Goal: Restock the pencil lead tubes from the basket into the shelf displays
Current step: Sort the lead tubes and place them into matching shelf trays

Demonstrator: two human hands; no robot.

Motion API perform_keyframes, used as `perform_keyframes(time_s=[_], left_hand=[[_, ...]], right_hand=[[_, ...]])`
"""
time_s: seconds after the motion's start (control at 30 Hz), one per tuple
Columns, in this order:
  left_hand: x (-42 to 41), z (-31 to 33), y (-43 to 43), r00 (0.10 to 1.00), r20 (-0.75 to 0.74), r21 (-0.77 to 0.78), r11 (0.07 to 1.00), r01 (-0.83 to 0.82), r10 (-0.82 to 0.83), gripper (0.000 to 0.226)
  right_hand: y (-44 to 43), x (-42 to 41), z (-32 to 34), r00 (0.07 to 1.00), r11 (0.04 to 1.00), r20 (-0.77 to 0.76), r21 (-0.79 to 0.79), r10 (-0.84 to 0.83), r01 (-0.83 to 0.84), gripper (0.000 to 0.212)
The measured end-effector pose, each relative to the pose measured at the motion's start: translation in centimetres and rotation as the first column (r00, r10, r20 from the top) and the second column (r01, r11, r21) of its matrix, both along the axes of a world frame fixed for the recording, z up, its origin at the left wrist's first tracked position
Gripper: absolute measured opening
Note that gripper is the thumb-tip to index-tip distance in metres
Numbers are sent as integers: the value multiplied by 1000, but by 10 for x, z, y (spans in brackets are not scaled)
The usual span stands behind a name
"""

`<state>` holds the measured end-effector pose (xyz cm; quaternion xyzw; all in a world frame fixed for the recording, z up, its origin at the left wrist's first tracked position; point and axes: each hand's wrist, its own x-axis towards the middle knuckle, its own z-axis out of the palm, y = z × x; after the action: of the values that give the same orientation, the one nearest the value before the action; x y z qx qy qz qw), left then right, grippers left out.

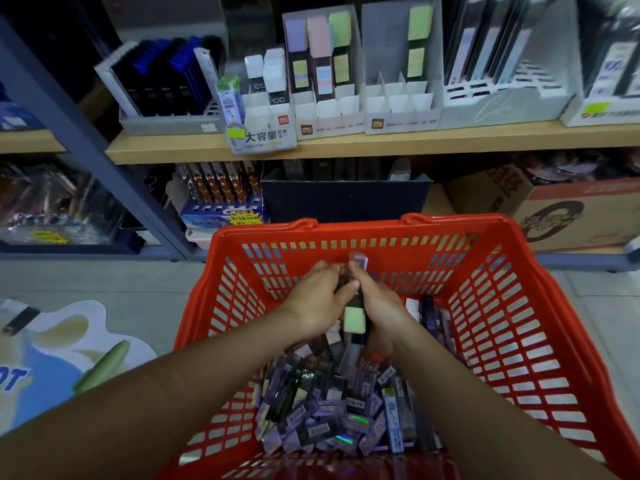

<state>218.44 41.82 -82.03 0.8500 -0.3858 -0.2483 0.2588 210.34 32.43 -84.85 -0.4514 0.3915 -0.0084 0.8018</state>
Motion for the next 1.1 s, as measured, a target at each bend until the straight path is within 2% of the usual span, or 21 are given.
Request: perform_keyframes(time_s=[0.07, 0.17, 0.23, 0.33, 0.4, 0.47, 0.53, 0.57, 0.77, 0.93, 1.1], left_hand=[[4, 15, 3, 994, 81, -38, 996, 80, -76, 34], [9, 39, 9, 999, 39, -163, 986, 23, -17, 32], [12, 51, 9, 994, -65, -270, 957, -100, 86, 32], [13, 66, 1, 918, -353, -397, 860, -321, 180, 46], [11, 75, -7, 868, -462, -431, 810, -399, 182, 50], [8, 82, -14, 837, -515, -446, 777, -444, 183, 46], [9, 84, -18, 863, -452, -441, 784, -436, 225, 45], [12, 83, -19, 876, -413, -429, 796, -428, 249, 47], [21, 84, -19, 910, -316, -418, 821, -389, 270, 40], [30, 93, -17, 963, -111, -484, 832, -270, 247, 26], [43, 115, -17, 952, -80, -595, 752, -283, 296, 16]], right_hand=[[-2, -1, 8, 1000, 1000, 28, -24, -3, 4, 39], [0, -5, 18, 994, 1000, 103, 2, 20, -21, 43], [2, -8, 20, 990, 998, 141, 55, 7, -15, 45], [7, -8, 30, 977, 983, 212, 178, 12, -51, 38], [10, -5, 42, 954, 971, 300, 231, -17, -55, 33], [11, -2, 52, 947, 975, 316, 221, -51, -22, 40], [13, 1, 58, 945, 971, 312, 238, -98, 22, 58], [14, 1, 61, 944, 971, 311, 235, -109, 35, 60], [7, -5, 80, 919, 971, 395, 219, 1, -95, 44], [2, -5, 97, 902, 983, 421, 98, 101, -155, 40], [-8, 2, 116, 901, 991, 414, -88, 128, -100, 44]])
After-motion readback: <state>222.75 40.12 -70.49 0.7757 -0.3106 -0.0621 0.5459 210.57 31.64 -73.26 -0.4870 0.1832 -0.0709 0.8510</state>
